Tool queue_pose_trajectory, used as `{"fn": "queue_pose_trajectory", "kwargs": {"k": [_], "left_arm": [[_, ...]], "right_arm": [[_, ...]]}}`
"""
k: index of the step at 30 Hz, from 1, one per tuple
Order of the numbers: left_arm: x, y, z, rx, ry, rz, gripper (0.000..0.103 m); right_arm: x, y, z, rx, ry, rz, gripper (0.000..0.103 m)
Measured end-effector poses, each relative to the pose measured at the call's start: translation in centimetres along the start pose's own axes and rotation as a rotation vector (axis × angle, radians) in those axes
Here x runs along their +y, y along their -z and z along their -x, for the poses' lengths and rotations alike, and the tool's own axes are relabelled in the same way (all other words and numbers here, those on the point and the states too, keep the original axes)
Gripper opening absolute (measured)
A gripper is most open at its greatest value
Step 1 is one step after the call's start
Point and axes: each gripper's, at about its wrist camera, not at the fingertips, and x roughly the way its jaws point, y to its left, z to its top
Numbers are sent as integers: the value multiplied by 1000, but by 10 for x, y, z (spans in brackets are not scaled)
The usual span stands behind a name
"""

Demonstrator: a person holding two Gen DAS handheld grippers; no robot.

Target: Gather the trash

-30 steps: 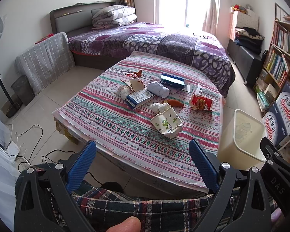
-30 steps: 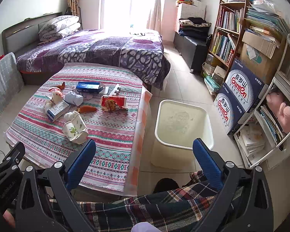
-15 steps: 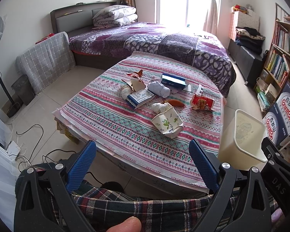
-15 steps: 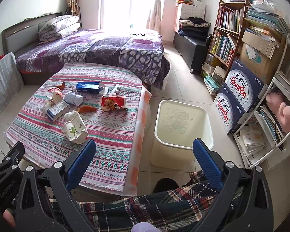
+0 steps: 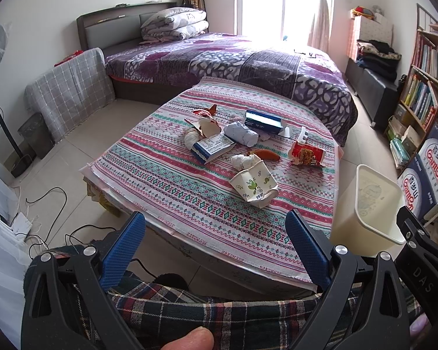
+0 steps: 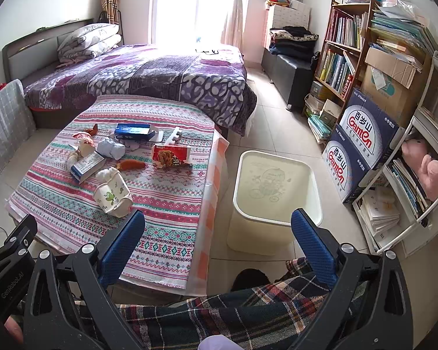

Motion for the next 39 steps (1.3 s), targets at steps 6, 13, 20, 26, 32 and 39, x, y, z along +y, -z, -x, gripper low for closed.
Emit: {"fn": "queue_pose_trajectory", "kwargs": {"k": [6, 13, 20, 26, 32, 39], "left_arm": [[2, 1, -1, 1, -1, -1, 94], [7, 4, -5, 7, -3, -1, 94], [28, -9, -32, 82, -12, 54, 94], [48, -44, -78, 142, -23, 98, 96], [61, -87, -170, 337, 128, 127, 96], [52, -114, -269, 500, 37, 18, 96]], "right_arm": [[0, 0, 0, -1, 0, 0, 96], [1, -1, -1, 0, 0, 2, 96], [-1, -10, -14, 27, -26, 6, 96], [7, -35, -62, 143, -100, 8, 96], [25, -71, -137, 293, -133, 57, 96], [48, -97, -231, 420, -225, 160, 96]]}}
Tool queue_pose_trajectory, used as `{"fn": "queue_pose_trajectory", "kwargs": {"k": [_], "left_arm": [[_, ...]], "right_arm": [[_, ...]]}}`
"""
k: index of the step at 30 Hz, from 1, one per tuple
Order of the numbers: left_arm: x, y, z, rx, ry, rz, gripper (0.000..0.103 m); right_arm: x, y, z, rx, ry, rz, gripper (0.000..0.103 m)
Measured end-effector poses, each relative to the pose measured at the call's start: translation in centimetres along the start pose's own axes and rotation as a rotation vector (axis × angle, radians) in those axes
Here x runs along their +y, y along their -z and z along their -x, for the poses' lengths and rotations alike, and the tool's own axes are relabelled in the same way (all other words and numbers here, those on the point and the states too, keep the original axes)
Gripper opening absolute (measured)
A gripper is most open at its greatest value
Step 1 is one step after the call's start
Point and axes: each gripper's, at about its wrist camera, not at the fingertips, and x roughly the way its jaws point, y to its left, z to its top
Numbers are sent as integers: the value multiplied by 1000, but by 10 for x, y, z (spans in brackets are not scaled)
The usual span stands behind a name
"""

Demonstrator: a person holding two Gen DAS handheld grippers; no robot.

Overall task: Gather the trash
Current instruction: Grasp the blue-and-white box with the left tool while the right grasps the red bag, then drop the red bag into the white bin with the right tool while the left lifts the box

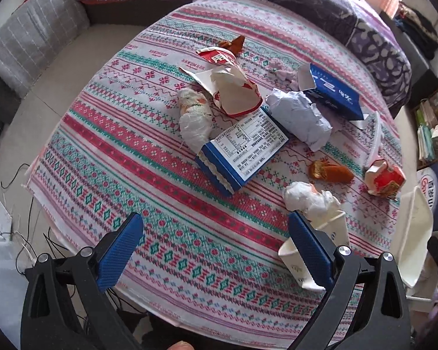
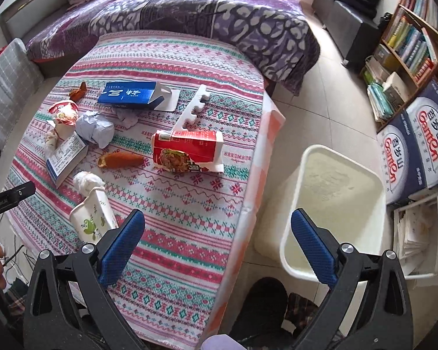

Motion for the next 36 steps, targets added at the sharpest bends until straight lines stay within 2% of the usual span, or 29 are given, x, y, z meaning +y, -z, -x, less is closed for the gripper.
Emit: {"fn": "queue_pose_trajectory", "kwargs": {"k": [3, 7, 11, 14, 15, 16, 18, 20, 21, 24, 28, 34, 36], "left_arm": [[-17, -16, -27, 90, 14, -104, 96], [-43, -28, -50, 81, -128, -290, 96], [-51, -33, -69, 124, -135, -383, 96], [-53, -33, -80, 143, -139, -433, 96], [-51, -33, -81, 145, -128, -432, 96], [-49, -32, -81, 144, -107, -424, 96], [-42, -32, -80, 141, -72, -413, 90], [-35, -34, -75, 154, -8, -378, 67], [-27, -37, -72, 153, 14, -354, 64], [-14, -39, -57, 138, 74, -301, 62], [1, -36, -29, 95, 103, -265, 62], [9, -36, 30, -49, 147, -213, 62], [-5, -35, 40, -106, 158, -194, 62]], "right_arm": [[10, -19, -35, 54, -69, 145, 96], [22, -34, -57, 31, -44, 335, 96], [38, -43, -71, 43, -47, 513, 96], [46, -55, -84, 59, -64, 573, 96], [48, -57, -88, 69, -68, 584, 93], [50, -57, -93, 89, -64, 588, 81], [53, -56, -100, 122, -45, 584, 50], [52, -53, -94, 105, -66, 550, 41], [51, -52, -89, 99, -84, 527, 35], [47, -49, -68, 51, -121, 452, 30], [37, -49, -36, -21, -138, 347, 30], [19, -52, 18, -172, -120, 187, 30], [13, -50, 35, -222, -123, 126, 30]]}}
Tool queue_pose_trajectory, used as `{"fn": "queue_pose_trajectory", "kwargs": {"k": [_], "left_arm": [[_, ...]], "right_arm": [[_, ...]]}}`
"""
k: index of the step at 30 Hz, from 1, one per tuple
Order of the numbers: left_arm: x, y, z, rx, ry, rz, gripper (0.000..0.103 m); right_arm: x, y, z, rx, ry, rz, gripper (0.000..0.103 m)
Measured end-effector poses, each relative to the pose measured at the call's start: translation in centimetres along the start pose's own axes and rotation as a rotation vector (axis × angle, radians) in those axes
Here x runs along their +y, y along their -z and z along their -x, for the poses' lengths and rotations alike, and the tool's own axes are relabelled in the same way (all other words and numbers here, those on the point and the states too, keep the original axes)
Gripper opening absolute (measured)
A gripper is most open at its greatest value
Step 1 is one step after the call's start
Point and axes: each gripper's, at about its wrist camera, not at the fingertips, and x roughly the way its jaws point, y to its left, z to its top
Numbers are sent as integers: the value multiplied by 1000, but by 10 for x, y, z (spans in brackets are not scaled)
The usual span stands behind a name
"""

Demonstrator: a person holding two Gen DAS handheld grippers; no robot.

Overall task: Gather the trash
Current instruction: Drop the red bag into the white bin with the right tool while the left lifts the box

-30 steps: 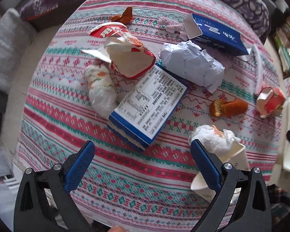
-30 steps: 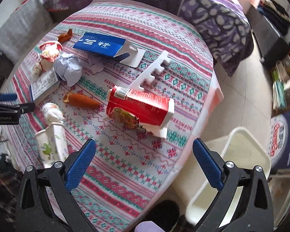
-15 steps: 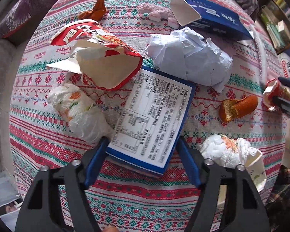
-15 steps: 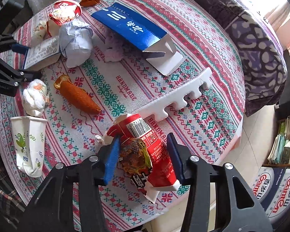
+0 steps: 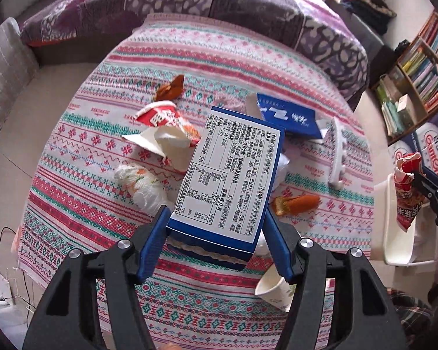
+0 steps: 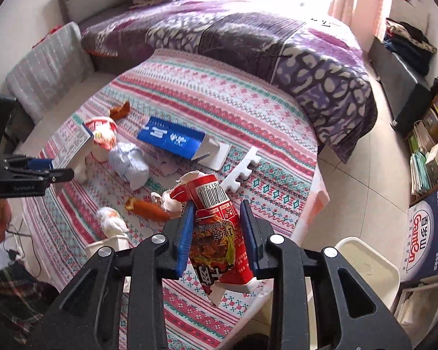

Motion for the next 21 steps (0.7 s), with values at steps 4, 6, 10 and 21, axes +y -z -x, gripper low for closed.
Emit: {"fn": "queue_pose_trajectory", "kwargs": {"k": [4, 6, 10, 21], "left_arm": [[-28, -6, 21, -101, -4, 5, 62], [-42, -4, 31, -146, -15, 11, 62], [-66, 1, 52, -223, 9, 31, 62], [-136, 22, 17, -300, 15, 7, 63]], "right_arm": [[-9, 0, 28, -98, 55, -84, 30], [-14, 3, 40, -141, 97, -119, 30], [-26, 11, 52, -192, 192, -195, 30], [-85, 54, 40, -187, 425, -437, 31]]}}
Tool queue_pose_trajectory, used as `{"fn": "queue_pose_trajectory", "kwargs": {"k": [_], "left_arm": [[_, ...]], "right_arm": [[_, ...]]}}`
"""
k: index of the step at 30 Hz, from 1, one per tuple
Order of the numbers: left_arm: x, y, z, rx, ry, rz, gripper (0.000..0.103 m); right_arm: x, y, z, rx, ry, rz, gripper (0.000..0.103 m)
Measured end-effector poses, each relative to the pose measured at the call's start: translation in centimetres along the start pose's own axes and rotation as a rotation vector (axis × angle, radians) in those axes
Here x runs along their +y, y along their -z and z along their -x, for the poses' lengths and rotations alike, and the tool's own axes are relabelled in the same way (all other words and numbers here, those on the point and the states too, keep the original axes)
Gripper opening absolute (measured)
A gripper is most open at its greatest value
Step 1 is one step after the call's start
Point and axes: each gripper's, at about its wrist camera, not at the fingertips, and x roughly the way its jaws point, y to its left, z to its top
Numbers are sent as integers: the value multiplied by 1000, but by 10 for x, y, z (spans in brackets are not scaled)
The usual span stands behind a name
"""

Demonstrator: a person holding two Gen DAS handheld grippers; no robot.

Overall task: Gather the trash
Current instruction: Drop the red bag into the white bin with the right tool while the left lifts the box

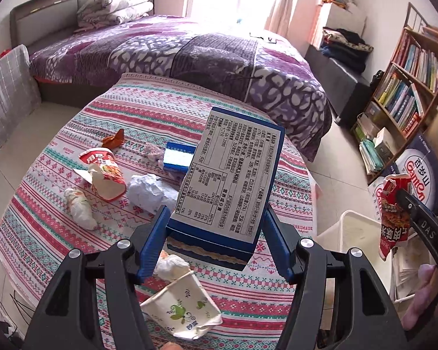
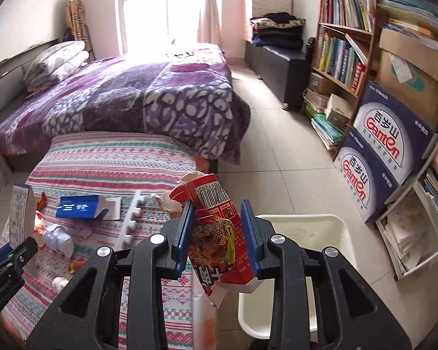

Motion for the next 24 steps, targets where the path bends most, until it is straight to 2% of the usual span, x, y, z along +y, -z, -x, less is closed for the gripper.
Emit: {"fn": "queue_pose_trajectory", "kwargs": {"k": [5, 9, 19, 22, 24], "left_arm": [[-32, 1, -4, -35, 24, -26, 63], [-56, 4, -10, -26, 52, -51, 63], [-119, 22, -24, 14, 124, -132, 63], [-143, 29, -28, 33, 162, -169, 63], [-162, 34, -30, 36, 178, -208, 63]], "right_arm": [[-30, -5, -8, 6, 67, -113, 32], [-53, -8, -9, 1, 134, -152, 34], [-120, -10, -13, 44, 224, -287, 39], [-139, -10, -9, 43, 261, -336, 46], [-150, -10, -6, 38, 278, -362, 60]]}}
